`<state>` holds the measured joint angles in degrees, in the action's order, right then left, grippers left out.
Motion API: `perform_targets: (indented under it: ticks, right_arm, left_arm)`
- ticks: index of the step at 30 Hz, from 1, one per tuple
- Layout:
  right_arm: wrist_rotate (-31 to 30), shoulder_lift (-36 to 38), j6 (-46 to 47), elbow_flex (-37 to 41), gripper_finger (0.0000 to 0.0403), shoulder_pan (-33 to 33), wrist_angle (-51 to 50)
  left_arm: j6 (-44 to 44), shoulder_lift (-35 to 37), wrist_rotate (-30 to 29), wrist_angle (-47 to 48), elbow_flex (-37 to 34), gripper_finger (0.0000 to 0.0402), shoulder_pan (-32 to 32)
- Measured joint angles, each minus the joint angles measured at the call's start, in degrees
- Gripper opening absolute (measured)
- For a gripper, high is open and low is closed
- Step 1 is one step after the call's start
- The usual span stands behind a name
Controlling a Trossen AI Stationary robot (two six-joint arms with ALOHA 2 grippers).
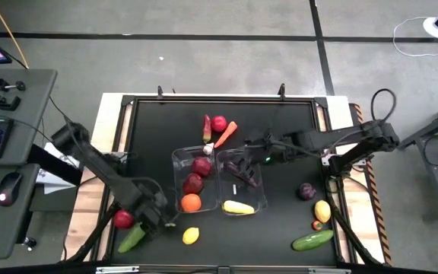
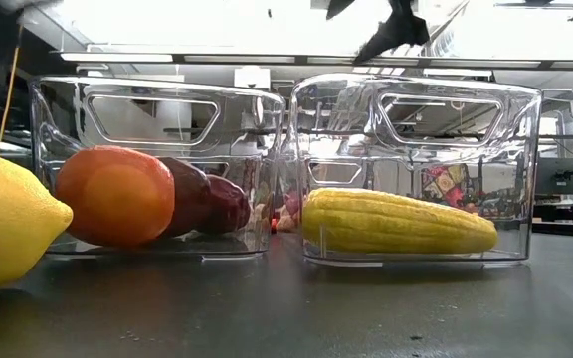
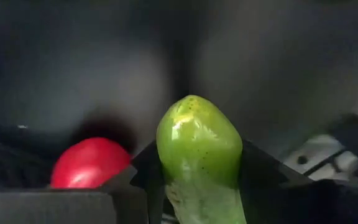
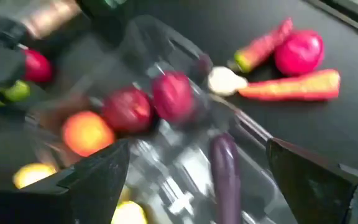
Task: Sort produce into baskets
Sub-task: Put the left cucumber into the right transparent bin
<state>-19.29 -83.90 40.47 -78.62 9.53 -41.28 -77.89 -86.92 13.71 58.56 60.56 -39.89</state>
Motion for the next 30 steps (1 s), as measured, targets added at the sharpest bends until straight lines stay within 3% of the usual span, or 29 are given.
perform_targets:
  ticks: [3,6,9,12,19,22,26,30]
  right_arm:
    - [-2.62,2.62,-1.15,-2.09,0.0367,0.5,1.19]
    - [-6.66,4.78,-2.05,-2.74,0.0367,1.33,0.99]
    - [-7.91,6.74,-2.56,-2.74,0.0367,2.02,0.04]
    - [-8.07,7.72,-2.57,-2.76,0.0367,3.13,-1.35]
    - [-8.33,7.82,0.9,-2.76,0.0367,5.92,-6.6]
    - [-10.27,7.78,2.24,-2.76,0.0367,7.27,-7.79]
    - [-11.63,7.78,3.23,-2.76,0.0367,8.96,-7.82]
    - [-11.72,7.78,3.51,-2.76,0.0367,10.6,-7.82]
  left_arm:
    - [0.46,6.05,-6.05,7.47,5.42,0.0123,2.33]
    - [0.17,11.59,-17.94,12.2,11.1,0.0139,5.54]
    - [4.23,15.54,-30.11,9.66,15.1,0.0158,9.14]
    - [13.45,17.09,-36.16,2.7,16.32,0.0157,14.15]
    - [30.32,10.44,-35.72,-16.77,16.17,0.0154,25.26]
    - [35.88,5.34,-31.55,-29.61,16.15,0.0167,27.8]
    - [37.97,-1.97,-24.19,-44.55,16.15,0.0188,30.25]
    - [36.5,-8.0,-19.06,-49.02,16.14,0.0211,32.11]
